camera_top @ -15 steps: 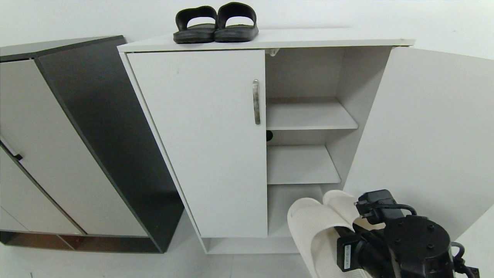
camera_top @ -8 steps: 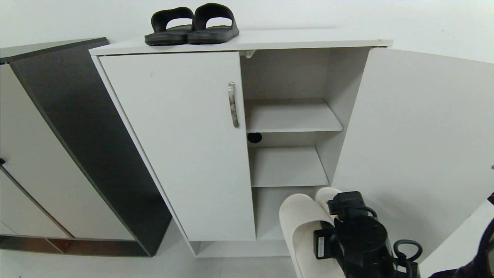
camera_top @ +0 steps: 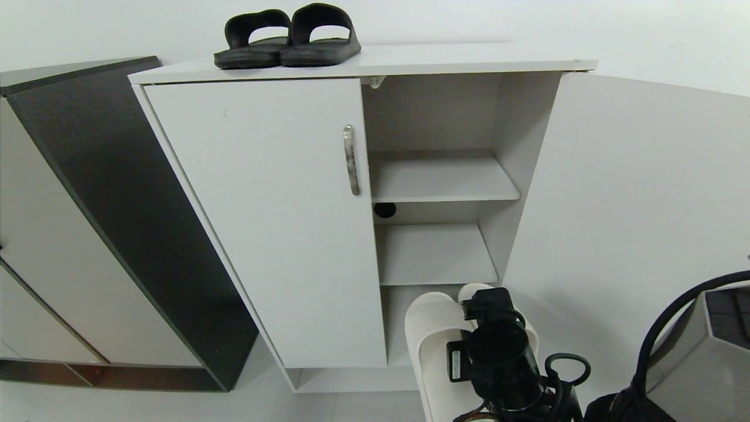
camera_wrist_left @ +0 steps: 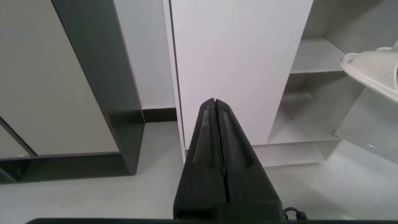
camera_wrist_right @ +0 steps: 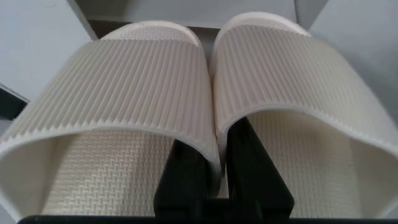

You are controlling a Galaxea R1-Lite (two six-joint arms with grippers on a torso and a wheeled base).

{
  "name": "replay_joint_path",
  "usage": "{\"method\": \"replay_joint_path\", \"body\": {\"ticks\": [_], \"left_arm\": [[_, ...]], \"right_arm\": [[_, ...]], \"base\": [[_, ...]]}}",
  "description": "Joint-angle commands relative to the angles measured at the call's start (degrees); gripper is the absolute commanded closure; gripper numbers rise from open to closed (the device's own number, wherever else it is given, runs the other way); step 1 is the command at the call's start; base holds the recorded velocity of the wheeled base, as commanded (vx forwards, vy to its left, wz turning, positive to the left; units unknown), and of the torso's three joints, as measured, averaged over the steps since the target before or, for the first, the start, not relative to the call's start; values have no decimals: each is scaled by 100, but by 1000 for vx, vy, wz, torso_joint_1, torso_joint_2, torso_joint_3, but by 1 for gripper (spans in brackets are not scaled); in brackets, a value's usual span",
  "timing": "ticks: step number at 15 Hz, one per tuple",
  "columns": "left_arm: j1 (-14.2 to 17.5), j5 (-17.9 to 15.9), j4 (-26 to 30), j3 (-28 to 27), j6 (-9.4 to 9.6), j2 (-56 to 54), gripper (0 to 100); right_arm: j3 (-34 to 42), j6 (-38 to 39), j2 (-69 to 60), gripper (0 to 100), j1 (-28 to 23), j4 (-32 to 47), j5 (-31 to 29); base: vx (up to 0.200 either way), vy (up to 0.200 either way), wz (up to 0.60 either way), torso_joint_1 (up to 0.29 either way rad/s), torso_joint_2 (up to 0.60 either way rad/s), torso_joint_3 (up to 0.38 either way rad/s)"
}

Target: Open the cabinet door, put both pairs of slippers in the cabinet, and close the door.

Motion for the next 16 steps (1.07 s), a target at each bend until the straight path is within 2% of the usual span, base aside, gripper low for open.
{"method": "replay_joint_path", "body": {"ticks": [1,3,8,14,16], "left_arm": [[4,9,-2,0,2,11,100],[4,9,-2,0,-7,11,100],[4,0,-2,0,-7,11,100],[4,-9,6,0,-7,11,100],[4,-9,6,0,-7,11,100]], "right_arm": [[-76,-1,73,100,-1,-3,48],[-129,-1,73,100,-1,-3,346],[-270,-27,134,100,-1,-3,531],[-630,-361,538,100,-141,-29,382],[-727,-652,626,100,-168,-556,171]], "base": [[0,0,0,0,0,0],[0,0,0,0,0,0],[0,0,0,-1,3,-110],[0,0,0,3,2,-194],[0,0,0,2,5,-200]]}}
